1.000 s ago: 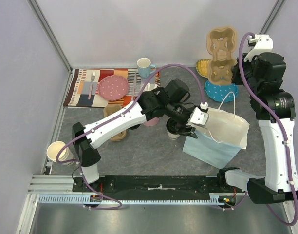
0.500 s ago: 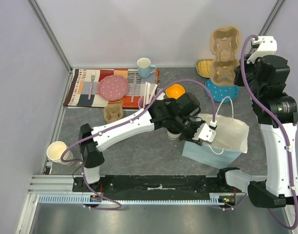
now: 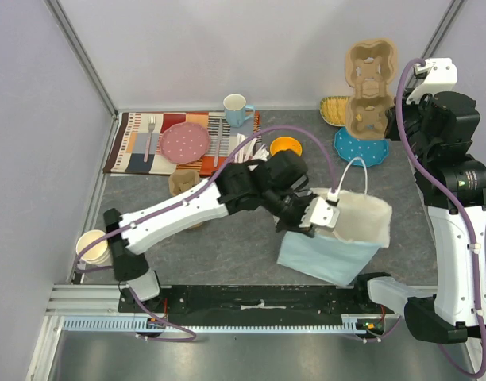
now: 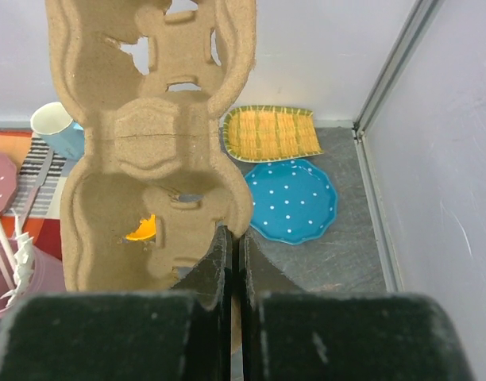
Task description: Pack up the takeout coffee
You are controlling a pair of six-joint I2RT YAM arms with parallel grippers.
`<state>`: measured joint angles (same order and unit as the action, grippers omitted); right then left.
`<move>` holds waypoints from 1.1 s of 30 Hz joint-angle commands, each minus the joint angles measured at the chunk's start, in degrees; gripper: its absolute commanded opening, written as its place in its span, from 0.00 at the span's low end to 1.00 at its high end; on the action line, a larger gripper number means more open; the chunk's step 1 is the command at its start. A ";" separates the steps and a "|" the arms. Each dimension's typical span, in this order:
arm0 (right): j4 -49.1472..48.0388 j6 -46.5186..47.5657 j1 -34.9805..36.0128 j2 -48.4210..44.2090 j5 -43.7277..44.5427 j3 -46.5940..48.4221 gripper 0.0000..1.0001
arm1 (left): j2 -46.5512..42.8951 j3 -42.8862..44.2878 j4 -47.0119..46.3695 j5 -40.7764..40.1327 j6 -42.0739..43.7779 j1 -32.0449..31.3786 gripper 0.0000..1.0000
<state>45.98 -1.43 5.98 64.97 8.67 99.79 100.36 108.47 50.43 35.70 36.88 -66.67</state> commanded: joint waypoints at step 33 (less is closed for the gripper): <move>-2.22 13.47 21.88 6.04 -53.40 -2.05 0.00 | -49.82 -43.69 5.71 -24.37 12.59 2.16 0.02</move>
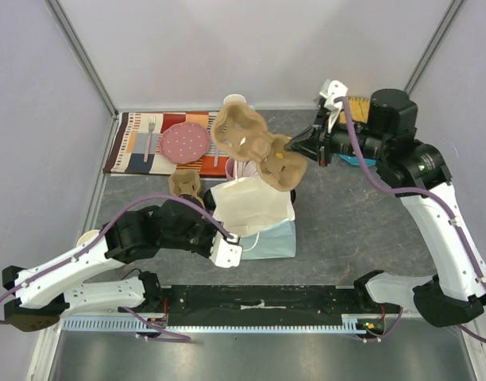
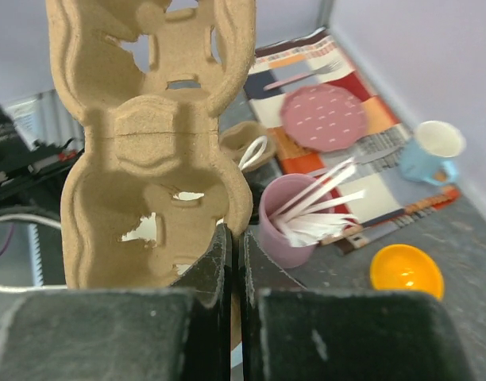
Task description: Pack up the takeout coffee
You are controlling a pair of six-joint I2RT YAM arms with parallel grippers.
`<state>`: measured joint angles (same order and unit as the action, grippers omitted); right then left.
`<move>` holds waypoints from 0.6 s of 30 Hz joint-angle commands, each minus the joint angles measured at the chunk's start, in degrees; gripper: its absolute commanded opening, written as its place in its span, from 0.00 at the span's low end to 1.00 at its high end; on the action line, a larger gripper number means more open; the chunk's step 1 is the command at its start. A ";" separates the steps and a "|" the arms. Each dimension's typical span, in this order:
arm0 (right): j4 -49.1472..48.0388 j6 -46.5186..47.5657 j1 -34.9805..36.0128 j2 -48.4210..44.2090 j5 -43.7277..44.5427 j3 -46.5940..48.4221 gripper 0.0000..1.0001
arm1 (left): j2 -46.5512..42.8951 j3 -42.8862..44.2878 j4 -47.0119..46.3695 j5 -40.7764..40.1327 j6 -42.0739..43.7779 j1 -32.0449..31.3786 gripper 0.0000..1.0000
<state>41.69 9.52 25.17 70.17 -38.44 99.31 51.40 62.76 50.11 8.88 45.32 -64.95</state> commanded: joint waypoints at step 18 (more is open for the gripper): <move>6.03 1.64 13.06 2.34 0.81 -7.11 0.00 | 1.87 6.76 15.11 4.04 8.21 1.40 0.02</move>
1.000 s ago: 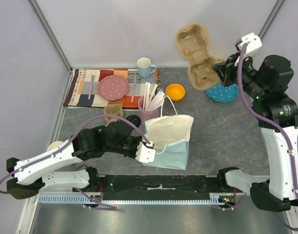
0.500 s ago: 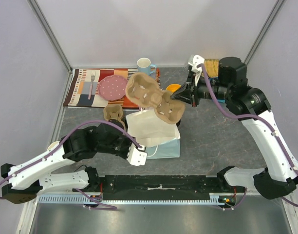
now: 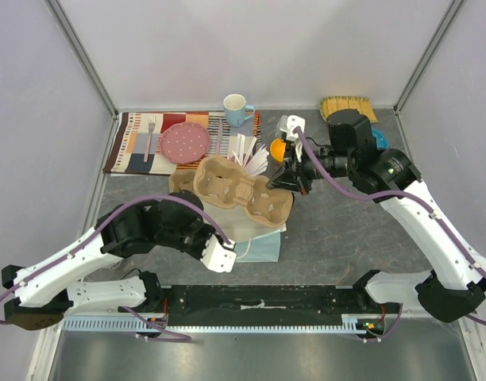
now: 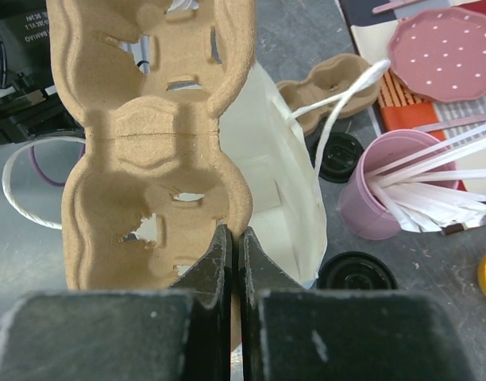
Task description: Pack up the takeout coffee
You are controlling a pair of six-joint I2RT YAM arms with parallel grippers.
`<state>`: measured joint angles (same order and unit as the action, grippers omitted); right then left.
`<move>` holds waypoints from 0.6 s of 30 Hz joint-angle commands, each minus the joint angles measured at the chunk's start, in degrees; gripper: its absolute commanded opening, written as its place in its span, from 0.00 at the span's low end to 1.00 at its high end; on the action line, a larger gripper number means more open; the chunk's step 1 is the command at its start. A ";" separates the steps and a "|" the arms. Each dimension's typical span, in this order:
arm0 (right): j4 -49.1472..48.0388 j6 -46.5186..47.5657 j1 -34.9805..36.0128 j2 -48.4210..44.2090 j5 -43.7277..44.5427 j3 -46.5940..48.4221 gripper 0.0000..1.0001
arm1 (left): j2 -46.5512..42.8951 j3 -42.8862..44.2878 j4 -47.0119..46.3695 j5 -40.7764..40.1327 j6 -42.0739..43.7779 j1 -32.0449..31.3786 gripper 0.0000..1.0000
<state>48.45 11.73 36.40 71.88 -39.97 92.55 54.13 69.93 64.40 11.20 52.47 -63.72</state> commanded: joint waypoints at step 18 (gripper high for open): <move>10.43 17.18 2.80 10.83 7.88 11.60 0.00 | -2.18 8.10 4.23 2.32 2.29 0.27 0.57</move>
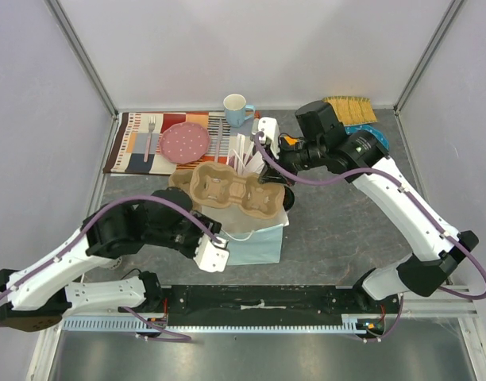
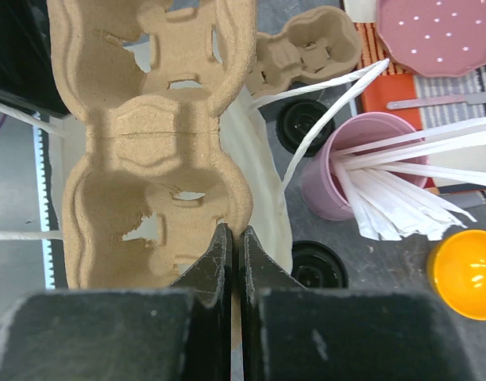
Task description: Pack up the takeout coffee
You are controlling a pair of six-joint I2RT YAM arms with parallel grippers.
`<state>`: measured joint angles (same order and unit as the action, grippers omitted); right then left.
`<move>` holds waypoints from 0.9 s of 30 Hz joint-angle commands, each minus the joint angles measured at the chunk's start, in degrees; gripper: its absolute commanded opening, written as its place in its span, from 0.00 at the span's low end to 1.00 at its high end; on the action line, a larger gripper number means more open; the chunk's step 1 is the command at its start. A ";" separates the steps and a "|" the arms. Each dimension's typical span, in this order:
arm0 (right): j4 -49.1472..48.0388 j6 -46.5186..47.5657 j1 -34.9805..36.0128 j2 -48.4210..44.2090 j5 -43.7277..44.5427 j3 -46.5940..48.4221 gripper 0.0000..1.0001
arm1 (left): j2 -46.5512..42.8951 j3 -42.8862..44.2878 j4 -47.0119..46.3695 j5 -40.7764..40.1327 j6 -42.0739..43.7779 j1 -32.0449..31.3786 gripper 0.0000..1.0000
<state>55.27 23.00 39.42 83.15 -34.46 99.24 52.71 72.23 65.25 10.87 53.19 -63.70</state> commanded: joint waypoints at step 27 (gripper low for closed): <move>11.44 10.83 4.87 3.41 6.24 3.85 0.00 | 5.46 13.29 -16.30 -11.94 -46.32 28.80 0.39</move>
<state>65.36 33.26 41.32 84.29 -29.95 101.62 55.37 84.14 54.76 3.16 26.00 -40.62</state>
